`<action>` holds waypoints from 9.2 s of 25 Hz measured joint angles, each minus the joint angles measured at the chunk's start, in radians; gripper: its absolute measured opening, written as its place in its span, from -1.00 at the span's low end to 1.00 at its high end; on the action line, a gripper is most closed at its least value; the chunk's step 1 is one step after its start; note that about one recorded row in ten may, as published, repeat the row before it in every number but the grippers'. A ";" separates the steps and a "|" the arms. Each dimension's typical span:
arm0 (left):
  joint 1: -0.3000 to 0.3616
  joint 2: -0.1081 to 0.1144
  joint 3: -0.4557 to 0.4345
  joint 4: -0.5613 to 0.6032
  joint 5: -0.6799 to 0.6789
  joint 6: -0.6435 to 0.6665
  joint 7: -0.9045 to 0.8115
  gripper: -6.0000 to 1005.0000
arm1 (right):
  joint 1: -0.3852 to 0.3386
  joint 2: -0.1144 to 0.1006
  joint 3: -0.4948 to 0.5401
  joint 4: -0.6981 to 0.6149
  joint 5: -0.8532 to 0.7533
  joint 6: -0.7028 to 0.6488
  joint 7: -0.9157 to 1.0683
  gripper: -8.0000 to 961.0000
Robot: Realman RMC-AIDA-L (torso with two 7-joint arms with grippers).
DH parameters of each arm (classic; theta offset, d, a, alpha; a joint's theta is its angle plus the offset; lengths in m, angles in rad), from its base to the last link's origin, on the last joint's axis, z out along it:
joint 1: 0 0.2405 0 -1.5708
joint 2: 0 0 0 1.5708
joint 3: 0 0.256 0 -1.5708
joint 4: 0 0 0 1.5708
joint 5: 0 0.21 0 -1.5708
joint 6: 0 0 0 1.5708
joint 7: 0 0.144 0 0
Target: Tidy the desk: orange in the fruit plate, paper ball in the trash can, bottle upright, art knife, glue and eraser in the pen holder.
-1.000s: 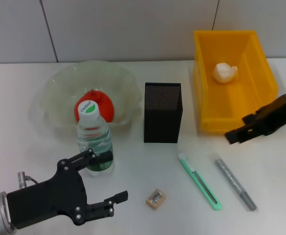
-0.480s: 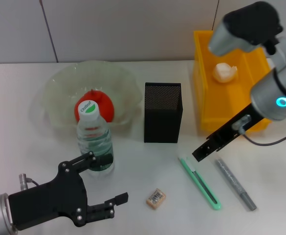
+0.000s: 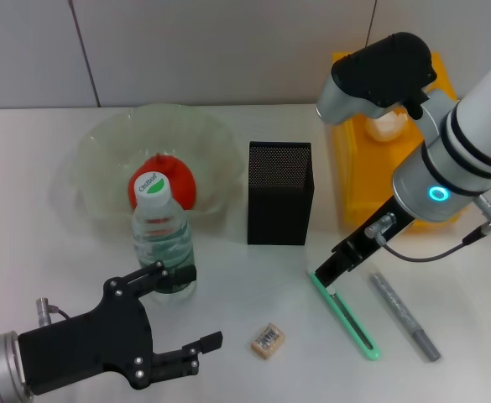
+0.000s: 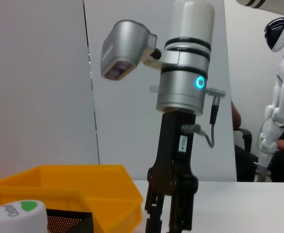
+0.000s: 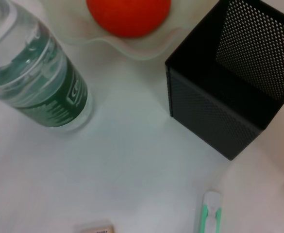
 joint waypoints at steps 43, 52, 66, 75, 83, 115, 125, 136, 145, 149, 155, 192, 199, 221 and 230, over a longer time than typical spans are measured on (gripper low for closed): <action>-0.015 0.002 0.002 -0.024 0.004 0.000 0.002 0.62 | 0.107 0.011 -0.077 -0.317 0.025 0.208 0.005 0.16; -0.014 0.002 0.004 -0.024 0.004 0.000 0.002 0.62 | 0.113 0.011 -0.088 -0.337 0.026 0.221 0.005 -0.13; -0.015 0.002 0.003 -0.038 0.004 -0.004 0.002 0.62 | 0.126 0.011 -0.089 -0.372 0.026 0.242 0.005 -0.17; -0.015 0.002 0.000 -0.037 0.004 -0.006 0.002 0.62 | 0.136 0.011 -0.106 -0.392 0.027 0.245 0.003 -0.20; -0.015 0.002 0.003 -0.037 0.004 -0.006 0.002 0.62 | 0.150 0.011 -0.115 -0.430 0.037 0.260 0.001 -0.29; -0.012 0.004 -0.004 -0.039 0.004 0.003 -0.012 0.62 | 0.040 0.000 0.233 -0.069 0.221 -0.030 -0.226 -0.62; -0.013 0.004 -0.004 -0.039 0.004 0.005 -0.021 0.62 | -0.052 -0.003 0.475 0.112 0.344 -0.003 -0.422 -0.62; -0.012 0.002 -0.004 -0.039 0.004 0.005 -0.025 0.62 | -0.115 0.003 0.452 -0.030 0.637 0.268 -0.758 -0.61; -0.006 0.003 -0.004 -0.039 0.004 0.004 -0.025 0.62 | -0.155 0.005 0.453 -0.193 0.800 0.360 -1.035 -0.60; -0.005 0.004 -0.004 -0.041 0.004 0.003 -0.025 0.62 | -0.168 0.004 0.453 -0.278 0.884 0.373 -1.157 -0.60; -0.005 0.004 -0.004 -0.048 0.004 0.003 -0.023 0.62 | -0.158 0.003 0.454 -0.381 0.954 0.383 -1.322 -0.59; -0.004 0.003 -0.002 -0.064 0.004 0.005 -0.014 0.62 | -0.093 0.008 0.454 -0.780 1.205 0.453 -1.856 -0.56; -0.002 0.004 -0.004 -0.063 0.004 0.006 -0.014 0.62 | -0.106 0.007 0.454 -0.770 1.206 0.446 -1.839 -0.09; 0.070 0.006 -0.044 -0.061 -0.003 0.029 -0.014 0.62 | -0.115 -0.011 0.242 0.119 0.278 -0.052 -0.568 0.65; 0.105 0.016 -0.061 -0.056 0.001 0.049 -0.014 0.62 | 0.003 -0.005 -0.038 0.018 0.227 -0.022 -0.396 0.65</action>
